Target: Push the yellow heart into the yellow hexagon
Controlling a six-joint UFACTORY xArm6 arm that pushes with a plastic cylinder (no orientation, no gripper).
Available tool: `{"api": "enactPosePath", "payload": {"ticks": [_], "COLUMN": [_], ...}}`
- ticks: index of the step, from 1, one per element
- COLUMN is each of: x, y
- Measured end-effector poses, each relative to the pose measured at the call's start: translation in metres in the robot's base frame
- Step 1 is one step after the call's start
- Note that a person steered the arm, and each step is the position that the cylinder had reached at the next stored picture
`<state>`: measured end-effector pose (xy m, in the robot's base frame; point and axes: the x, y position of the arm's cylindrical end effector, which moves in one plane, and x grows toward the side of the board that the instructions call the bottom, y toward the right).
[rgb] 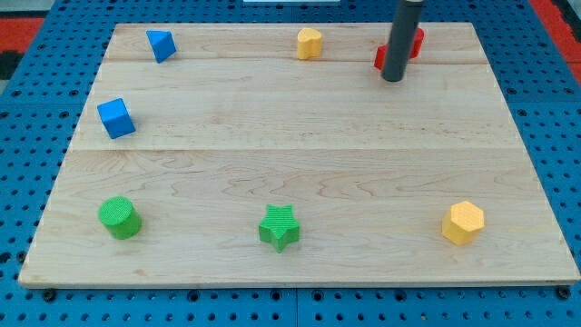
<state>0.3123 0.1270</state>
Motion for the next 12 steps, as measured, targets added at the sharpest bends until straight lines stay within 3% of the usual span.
{"api": "enactPosePath", "payload": {"ticks": [2, 4, 5, 6, 7, 9, 10, 12], "x": [-0.003, -0.058, -0.092, -0.118, -0.062, -0.111, -0.094, -0.006], "y": [-0.105, -0.031, -0.070, -0.150, -0.163, -0.144, -0.127, -0.124]}}
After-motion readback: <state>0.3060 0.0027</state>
